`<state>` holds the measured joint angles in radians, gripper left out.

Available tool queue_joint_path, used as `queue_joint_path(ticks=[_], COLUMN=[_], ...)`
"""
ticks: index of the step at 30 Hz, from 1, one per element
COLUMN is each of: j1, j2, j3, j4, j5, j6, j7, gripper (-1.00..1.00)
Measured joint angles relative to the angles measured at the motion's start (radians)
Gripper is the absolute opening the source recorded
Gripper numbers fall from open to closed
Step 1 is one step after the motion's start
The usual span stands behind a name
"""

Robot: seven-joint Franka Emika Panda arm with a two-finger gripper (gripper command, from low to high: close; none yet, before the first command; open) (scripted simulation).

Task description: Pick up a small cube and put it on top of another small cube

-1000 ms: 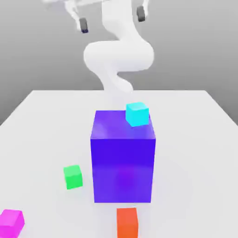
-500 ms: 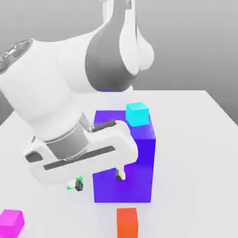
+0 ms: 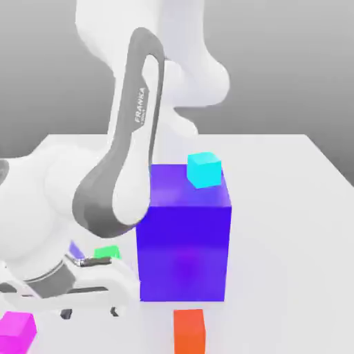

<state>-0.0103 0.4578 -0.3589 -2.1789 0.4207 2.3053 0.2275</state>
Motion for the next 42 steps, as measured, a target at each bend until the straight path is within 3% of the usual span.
queue_joint_path(ticks=[8, 13, 14, 21, 26, 42], j1=[0.000, -0.109, -0.125, -0.126, -0.065, -0.148], j2=[-0.007, 0.089, 0.116, 0.115, -0.025, 0.037], j3=[-0.075, -0.009, 0.010, 0.010, -0.105, -0.232], j4=[-0.021, -0.019, -0.012, -0.012, -0.028, -0.151], j5=[-0.096, 0.008, 0.025, 0.026, -0.095, 0.060], j6=[0.188, 0.369, 0.391, 0.391, 0.243, -0.031], j7=[-0.051, -0.169, -0.183, -0.184, -0.081, 0.261], gripper=[0.00, 0.00, -1.00, -1.00, -1.00, -1.00])
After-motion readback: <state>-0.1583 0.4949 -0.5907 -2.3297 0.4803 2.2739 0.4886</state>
